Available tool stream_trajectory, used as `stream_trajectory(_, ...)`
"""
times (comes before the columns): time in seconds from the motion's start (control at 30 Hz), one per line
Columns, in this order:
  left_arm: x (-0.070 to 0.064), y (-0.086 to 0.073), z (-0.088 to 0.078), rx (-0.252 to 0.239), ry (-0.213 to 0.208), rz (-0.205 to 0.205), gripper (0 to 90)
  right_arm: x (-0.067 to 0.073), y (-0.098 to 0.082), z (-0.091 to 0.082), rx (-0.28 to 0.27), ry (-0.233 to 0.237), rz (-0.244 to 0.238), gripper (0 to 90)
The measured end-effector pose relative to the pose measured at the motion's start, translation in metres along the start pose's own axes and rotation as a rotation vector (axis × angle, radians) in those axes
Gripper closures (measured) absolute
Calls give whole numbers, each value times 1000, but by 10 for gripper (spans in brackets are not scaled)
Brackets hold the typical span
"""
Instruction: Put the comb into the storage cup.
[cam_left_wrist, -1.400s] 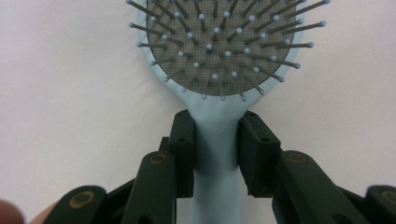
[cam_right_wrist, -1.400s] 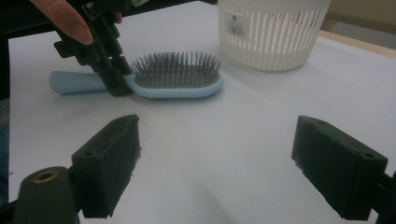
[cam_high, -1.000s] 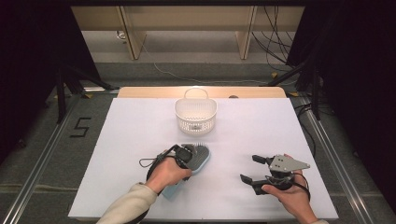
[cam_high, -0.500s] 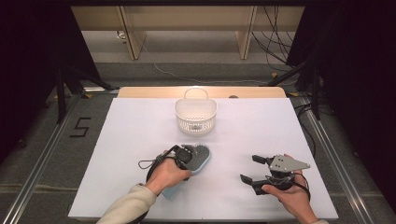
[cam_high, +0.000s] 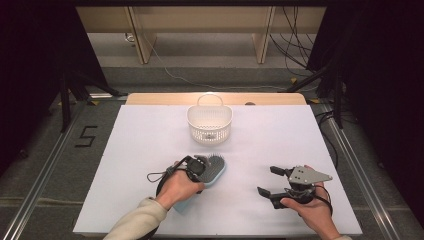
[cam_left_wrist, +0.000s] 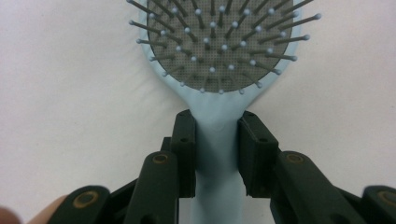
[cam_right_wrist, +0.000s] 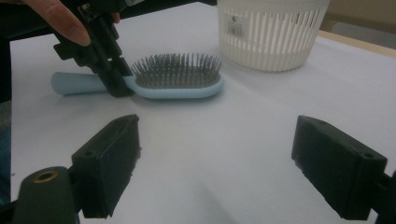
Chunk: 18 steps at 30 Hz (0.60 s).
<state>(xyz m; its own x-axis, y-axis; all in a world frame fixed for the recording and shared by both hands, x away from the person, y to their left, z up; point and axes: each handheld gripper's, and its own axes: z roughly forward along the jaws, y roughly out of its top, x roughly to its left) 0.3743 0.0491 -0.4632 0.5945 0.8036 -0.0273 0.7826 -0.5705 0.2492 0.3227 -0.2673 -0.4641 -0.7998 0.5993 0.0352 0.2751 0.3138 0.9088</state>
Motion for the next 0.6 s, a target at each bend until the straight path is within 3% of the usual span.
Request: stream_trajectory(0.6,-4,-1,-6,-82,1,7,699,0,0,0,-2,-1,1,161)
